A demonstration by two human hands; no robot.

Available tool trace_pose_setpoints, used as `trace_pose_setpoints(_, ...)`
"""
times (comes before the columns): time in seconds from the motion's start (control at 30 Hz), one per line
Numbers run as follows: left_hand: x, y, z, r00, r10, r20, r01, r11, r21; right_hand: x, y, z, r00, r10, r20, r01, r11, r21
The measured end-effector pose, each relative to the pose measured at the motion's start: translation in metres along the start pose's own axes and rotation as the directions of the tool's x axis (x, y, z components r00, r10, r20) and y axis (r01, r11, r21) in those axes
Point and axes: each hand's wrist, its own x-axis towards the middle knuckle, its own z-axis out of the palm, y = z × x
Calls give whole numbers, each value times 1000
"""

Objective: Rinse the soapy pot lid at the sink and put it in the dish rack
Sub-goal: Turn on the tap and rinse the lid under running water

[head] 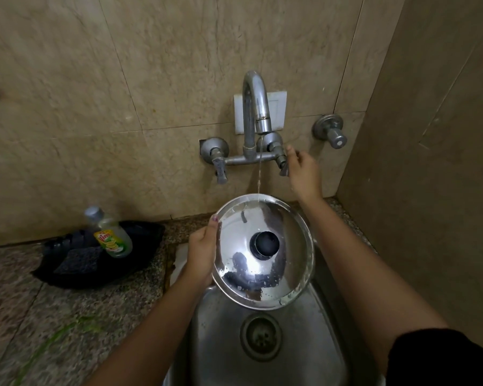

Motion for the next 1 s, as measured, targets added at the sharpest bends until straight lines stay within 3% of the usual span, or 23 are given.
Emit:
trace_pose_setpoints(0.5,-2,3,6,1000,15,-23,-15,1000,0,5,-3,5,999,45,-22,-45,999,1)
trace_pose_setpoints(0.6,-3,4,5,1000,10,-17,-10,1000,5,-6,1,7,994,88,66,-94,992,85)
trace_pose_setpoints(0.67,-1,3,4,1000,14,-24,-14,1000,10,-27,15,14,983,97,158,-97,995,-13)
trace_pose_setpoints(0.73,1,4,2,1000,16,-23,-15,1000,18,-49,37,22,975,76,208,-14,959,-282)
trace_pose_setpoints(0.8,2,5,3,1000,15,-8,-15,999,51,-60,44,27,972,-3,233,126,848,-514)
trace_pose_setpoints(0.87,0,5,3,999,19,27,-21,996,87,-62,35,27,878,-205,434,415,777,-473)
trace_pose_setpoints(0.93,0,5,4,996,33,78,-43,991,125,-59,29,24,670,-355,652,643,716,-272)
trace_pose_setpoints(0.97,-1,5,4,995,38,89,-50,990,134,-56,29,22,627,-375,682,664,716,-217)
trace_pose_setpoints(1.0,-2,5,5,996,41,84,-51,990,133,-52,31,18,673,-345,654,607,764,-221)
